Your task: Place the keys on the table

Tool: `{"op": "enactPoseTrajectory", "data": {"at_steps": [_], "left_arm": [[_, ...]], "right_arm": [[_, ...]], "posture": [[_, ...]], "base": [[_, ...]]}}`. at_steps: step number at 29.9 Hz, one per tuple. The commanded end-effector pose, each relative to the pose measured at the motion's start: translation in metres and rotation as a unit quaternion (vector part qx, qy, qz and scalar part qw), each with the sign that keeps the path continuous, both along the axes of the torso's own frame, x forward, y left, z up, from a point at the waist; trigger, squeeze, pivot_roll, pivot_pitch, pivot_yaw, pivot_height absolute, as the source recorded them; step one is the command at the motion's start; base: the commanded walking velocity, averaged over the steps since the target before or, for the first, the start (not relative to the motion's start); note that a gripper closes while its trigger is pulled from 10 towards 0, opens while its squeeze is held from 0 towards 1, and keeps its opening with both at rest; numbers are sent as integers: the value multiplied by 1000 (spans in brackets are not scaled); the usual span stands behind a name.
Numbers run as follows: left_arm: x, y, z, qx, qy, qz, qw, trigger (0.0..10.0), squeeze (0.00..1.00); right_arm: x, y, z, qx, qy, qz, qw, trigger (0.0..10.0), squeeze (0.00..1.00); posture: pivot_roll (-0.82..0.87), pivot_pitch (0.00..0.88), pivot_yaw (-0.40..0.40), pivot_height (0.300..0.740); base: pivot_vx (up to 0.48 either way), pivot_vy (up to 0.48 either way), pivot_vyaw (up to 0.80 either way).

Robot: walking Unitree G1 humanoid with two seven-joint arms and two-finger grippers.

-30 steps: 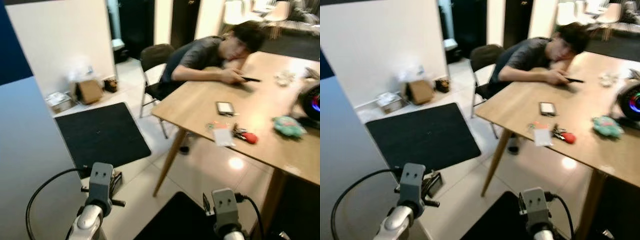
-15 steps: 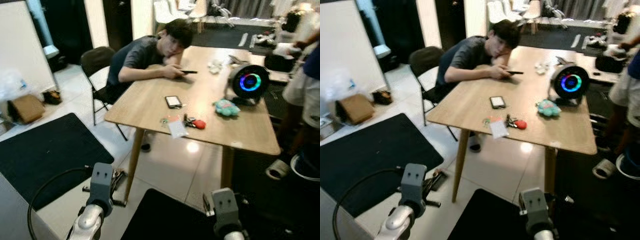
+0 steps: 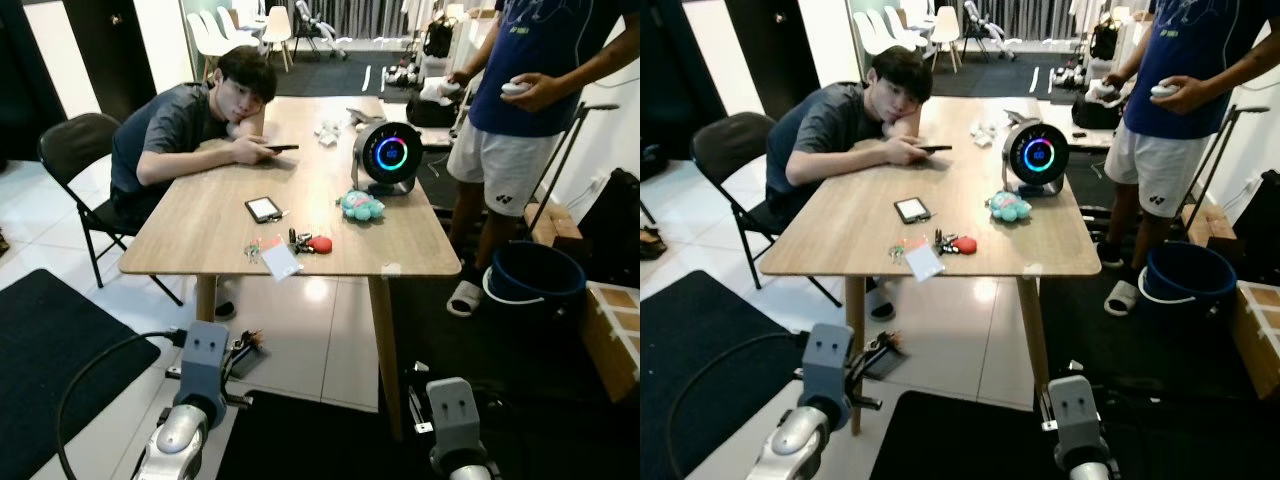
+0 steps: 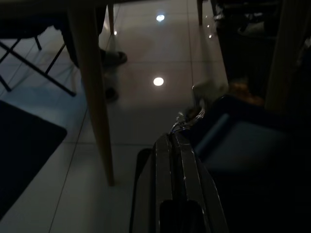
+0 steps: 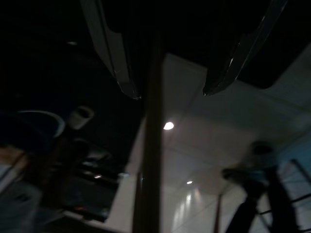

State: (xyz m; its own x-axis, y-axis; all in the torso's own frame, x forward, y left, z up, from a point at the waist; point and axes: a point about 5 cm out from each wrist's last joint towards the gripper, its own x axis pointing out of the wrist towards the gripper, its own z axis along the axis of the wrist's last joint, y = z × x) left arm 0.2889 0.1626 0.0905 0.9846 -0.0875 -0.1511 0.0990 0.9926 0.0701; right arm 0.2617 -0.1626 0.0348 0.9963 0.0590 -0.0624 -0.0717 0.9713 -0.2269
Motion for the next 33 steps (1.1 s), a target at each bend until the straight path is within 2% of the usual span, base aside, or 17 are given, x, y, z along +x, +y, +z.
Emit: {"op": "enactPoseTrajectory", "data": {"at_steps": [1, 10, 13, 16, 20, 21, 23, 24, 27, 33], "left_arm": [[-3, 5, -5, 3, 10, 7, 1000, 10000, 0], [-1, 4, 2, 11, -7, -1, 1000, 10000, 0], [3, -4, 19, 31, -45, -27, 998, 10000, 0], [3, -5, 21, 31, -48, -30, 998, 10000, 0], [10, -13, 43, 22, -86, -42, 995, 10000, 0], [10, -13, 43, 22, -86, -42, 995, 10000, 0], [15, -15, 61, 7, -111, -39, 993, 10000, 0], [15, -15, 61, 7, -111, -39, 993, 10000, 0], [22, -17, 87, -5, -145, -35, 989, 10000, 0], [25, -18, 104, -12, -172, -38, 984, 10000, 0]], "right_arm": [[-3, -1, -5, 1, 8, -2, 1000, 10000, 0], [-1, 0, -2, 0, 3, 1, 1000, 10000, 0], [1, 3, 4, -6, -12, 10, 1000, 10000, 0], [2, 4, 4, -6, -13, 11, 1000, 10000, 0], [7, 7, 15, -6, -37, 14, 999, 10000, 0], [7, 7, 15, -6, -37, 14, 999, 10000, 0], [11, 8, 28, -4, -66, 12, 998, 10000, 0], [11, 8, 28, -4, -66, 12, 998, 10000, 0], [19, 6, 50, 12, -110, -1, 994, 10000, 0], [26, 8, 70, 22, -142, -3, 990, 10000, 0]], "posture": [[-23, 121, 68, 740], [-19, 124, 67, 740], [-16, 126, 66, 740], [-16, 126, 66, 740], [-16, 126, 69, 740], [-16, 126, 69, 740], [-16, 127, 70, 740], [-16, 127, 70, 740], [-19, 130, 73, 740], [-22, 129, 76, 740]], "base": [[0, 0, 0], [0, 0, 0], [0, 0, 0], [0, 0, 0], [0, 0, 0], [0, 0, 0], [0, 0, 0], [0, 0, 0], [0, 0, 0], [0, 0, 0]]}}
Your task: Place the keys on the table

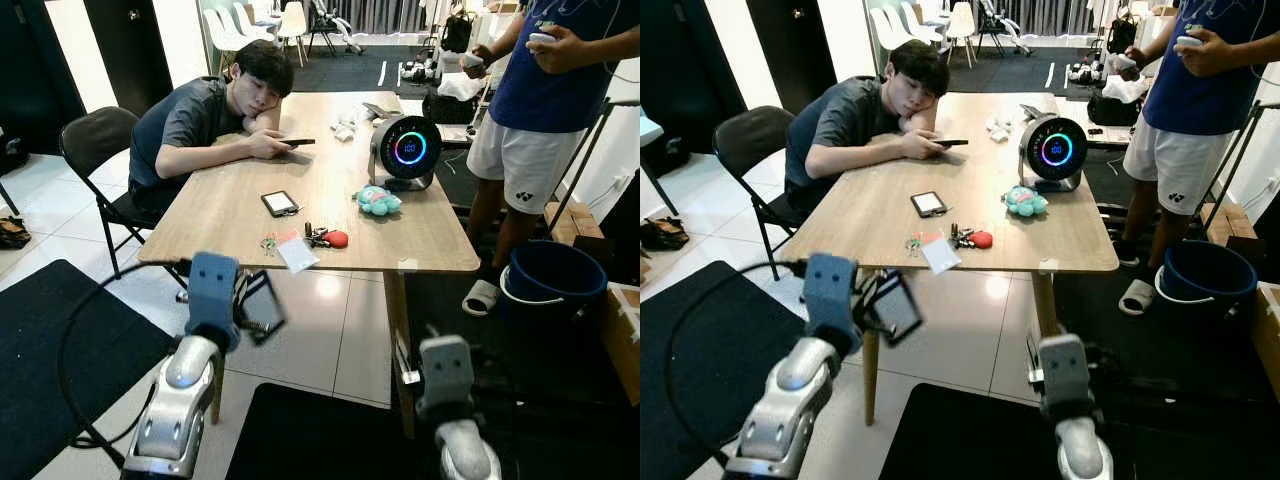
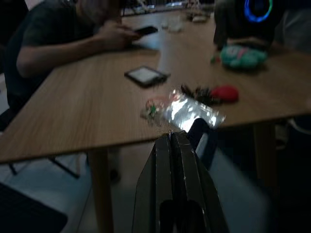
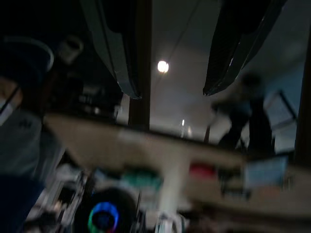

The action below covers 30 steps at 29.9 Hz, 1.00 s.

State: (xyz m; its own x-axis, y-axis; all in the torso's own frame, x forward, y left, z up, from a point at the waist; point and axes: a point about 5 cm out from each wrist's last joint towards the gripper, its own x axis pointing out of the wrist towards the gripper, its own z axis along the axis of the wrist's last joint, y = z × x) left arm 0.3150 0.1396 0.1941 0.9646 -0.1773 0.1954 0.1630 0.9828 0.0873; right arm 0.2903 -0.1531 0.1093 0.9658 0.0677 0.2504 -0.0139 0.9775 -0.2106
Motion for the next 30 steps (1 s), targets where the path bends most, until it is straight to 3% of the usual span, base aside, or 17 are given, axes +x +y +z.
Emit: {"op": "enactPoseTrajectory", "data": {"at_steps": [1, 30], "left_arm": [[-1, 5, 2, 1, -1, 7, 1000, 10000, 0], [-4, 5, 3, 0, 8, 4, 1000, 10000, 0]], "right_arm": [[-2, -1, -4, 9, 14, -7, 1000, 10000, 0], [-9, 1, -15, 3, 47, -3, 999, 10000, 0]], "posture": [[-22, 128, 75, 740], [-16, 131, 75, 740]], "base": [[356, 0, 0], [465, 0, 0]]}}
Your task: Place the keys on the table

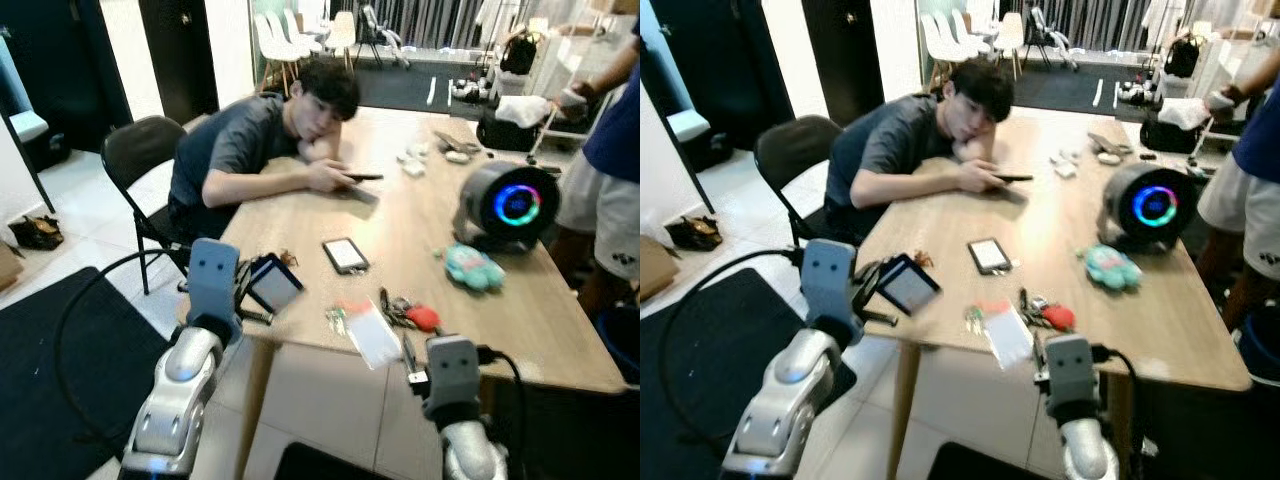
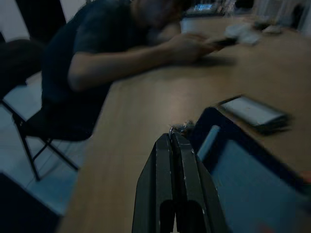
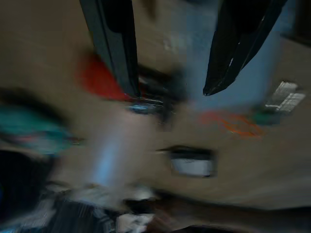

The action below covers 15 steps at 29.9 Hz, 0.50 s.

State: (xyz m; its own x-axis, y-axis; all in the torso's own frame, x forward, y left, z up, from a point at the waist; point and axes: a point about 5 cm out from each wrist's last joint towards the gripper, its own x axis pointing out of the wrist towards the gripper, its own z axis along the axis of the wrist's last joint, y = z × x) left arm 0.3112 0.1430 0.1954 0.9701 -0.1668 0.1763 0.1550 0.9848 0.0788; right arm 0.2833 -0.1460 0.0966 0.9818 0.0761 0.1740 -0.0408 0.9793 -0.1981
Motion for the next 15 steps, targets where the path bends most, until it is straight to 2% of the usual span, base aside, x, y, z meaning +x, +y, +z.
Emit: {"op": "enactPoseTrajectory", "data": {"at_steps": [1, 4, 15], "left_arm": [[-1, 1, 2, 2, -2, -2, 1000, 10000, 0], [-1, 0, 2, 1, -1, -4, 1000, 10000, 0], [-6, -6, 3, -5, -7, -36, 999, 10000, 0]], "right_arm": [[-2, -6, -3, -3, 8, -9, 1000, 10000, 0], [-2, -6, -3, -4, 9, -9, 1000, 10000, 0], [-4, -7, -5, -6, 14, -8, 1000, 10000, 0]], "posture": [[-17, 131, 75, 740], [-17, 132, 75, 740], [-18, 132, 76, 740]], "base": [[390, 0, 0], [340, 0, 0], [0, 0, 0]]}}
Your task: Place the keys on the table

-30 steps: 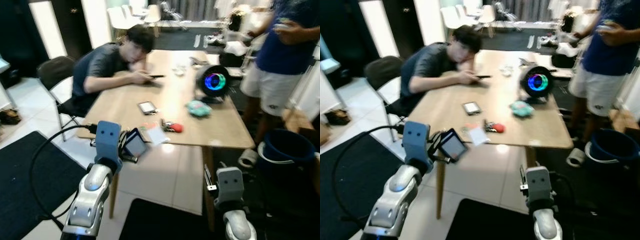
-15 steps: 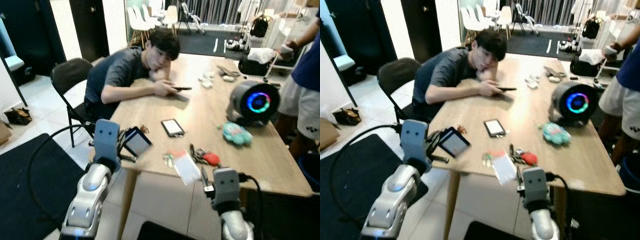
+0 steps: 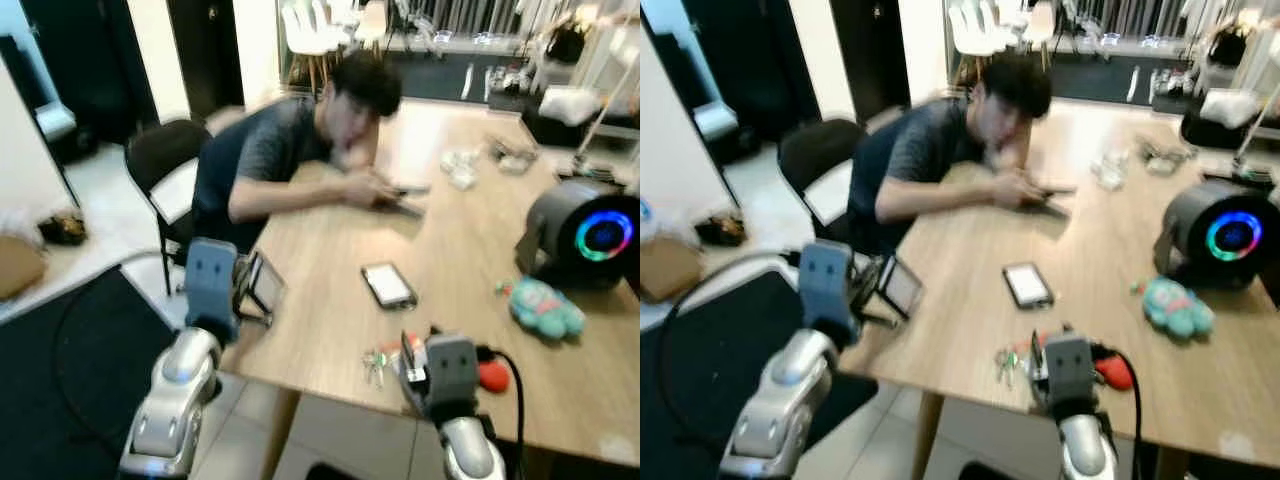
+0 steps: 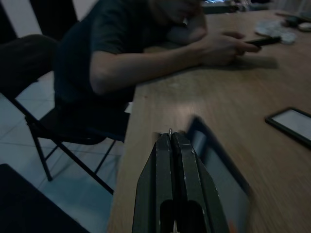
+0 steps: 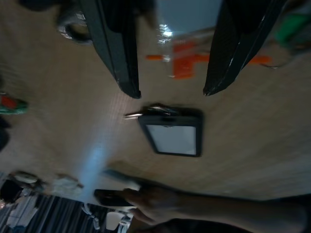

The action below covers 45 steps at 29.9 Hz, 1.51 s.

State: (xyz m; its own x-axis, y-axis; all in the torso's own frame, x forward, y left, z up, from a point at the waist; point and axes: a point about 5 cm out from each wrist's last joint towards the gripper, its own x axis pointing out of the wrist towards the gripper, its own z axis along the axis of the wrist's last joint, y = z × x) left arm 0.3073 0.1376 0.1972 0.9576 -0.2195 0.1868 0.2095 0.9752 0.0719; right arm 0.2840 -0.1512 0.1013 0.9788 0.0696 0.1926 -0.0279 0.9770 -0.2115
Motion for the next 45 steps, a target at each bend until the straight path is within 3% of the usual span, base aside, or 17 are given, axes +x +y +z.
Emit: {"op": "enactPoseTrajectory", "data": {"at_steps": [1, 9, 11, 16, 19, 32, 37, 42, 43, 45], "left_arm": [[-4, -3, 1, -1, -1, -21, 1000, 10000, 0], [-10, -13, 2, 2, -2, -73, 997, 10000, 0], [-15, -21, 6, -1, -5, -107, 994, 10000, 0], [-17, -27, 11, -6, -11, -123, 992, 10000, 0], [-18, -40, 19, -7, -17, -142, 990, 10000, 0], [-18, -71, 19, 14, -11, -174, 985, 10000, 0], [-13, -90, 17, 47, -4, -171, 984, 10000, 0], [-9, -101, 20, 47, 0, -167, 985, 10000, 0], [-8, -103, 20, 47, 2, -165, 985, 10000, 271], [-8, -103, 20, 47, 2, -165, 985, 10000, 271]], "right_arm": [[-4, -1, -10, 0, 24, -3, 1000, 10000, 0], [-5, -2, -12, -2, 28, -3, 1000, 10000, 0], [-5, -2, -14, -4, 31, -2, 1000, 10000, 0], [-5, -2, -14, -5, 33, -2, 999, 10000, 0], [-5, -1, -16, -5, 35, -1, 999, 10000, 0], [-6, 0, -18, -3, 38, -3, 999, 10000, 0], [-6, 1, -18, -1, 39, -3, 999, 10000, 0], [-6, 2, -20, 0, 40, -5, 999, 10000, 0], [-6, 2, -20, 1, 40, -6, 999, 10000, 0], [-6, 2, -20, 1, 40, -6, 999, 10000, 0]], "posture": [[-18, 132, 75, 740], [-17, 131, 75, 740], [-17, 129, 74, 740], [-16, 128, 74, 740], [-15, 130, 77, 740], [-12, 136, 82, 740], [-11, 139, 85, 740], [-13, 139, 92, 740], [-13, 139, 93, 740], [-13, 139, 93, 740]], "base": [[0, 0, 0], [0, 0, 0], [0, 0, 0], [0, 0, 0], [0, 0, 0], [0, 0, 0], [0, 0, 0], [0, 0, 0], [0, 0, 0], [0, 0, 0]]}}
